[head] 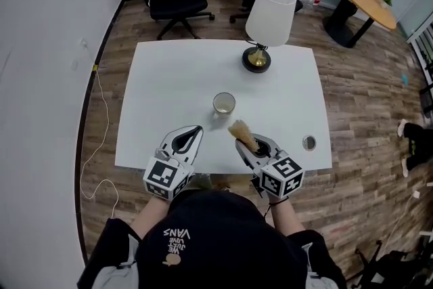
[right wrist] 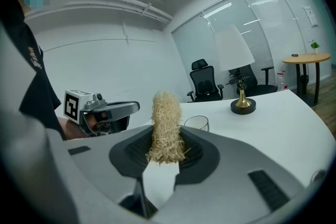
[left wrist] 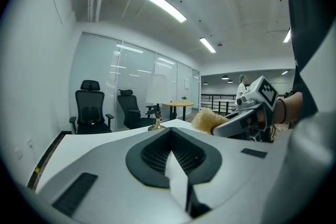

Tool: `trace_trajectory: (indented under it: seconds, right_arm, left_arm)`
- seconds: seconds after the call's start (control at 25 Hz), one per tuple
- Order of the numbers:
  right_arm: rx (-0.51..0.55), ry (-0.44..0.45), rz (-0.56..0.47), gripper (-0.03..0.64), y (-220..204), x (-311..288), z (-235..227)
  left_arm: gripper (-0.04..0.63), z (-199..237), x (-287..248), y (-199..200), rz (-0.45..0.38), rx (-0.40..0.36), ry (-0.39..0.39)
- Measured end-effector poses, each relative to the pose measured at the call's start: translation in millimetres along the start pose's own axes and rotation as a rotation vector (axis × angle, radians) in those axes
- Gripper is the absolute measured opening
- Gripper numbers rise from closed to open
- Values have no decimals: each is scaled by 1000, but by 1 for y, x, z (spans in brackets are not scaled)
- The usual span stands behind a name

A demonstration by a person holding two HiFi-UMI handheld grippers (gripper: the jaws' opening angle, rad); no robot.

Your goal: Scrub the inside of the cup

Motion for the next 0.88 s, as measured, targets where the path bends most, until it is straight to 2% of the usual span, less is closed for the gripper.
trace_trajectory:
  seconds: [0.88]
  right_arm:
    - [-1,-6,-16,100,5,1,0]
  left_arm:
    - [11,-6,-3,3,-7,-4,-29]
Point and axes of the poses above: the fingertips, and each gripper's own axes: x backward along the fingers, z to its left, y out of its top, the point moved 3 cm from there along x, backward along the fingers, and after that the axes turned 14 degrees about z, right-handed, at the moved point
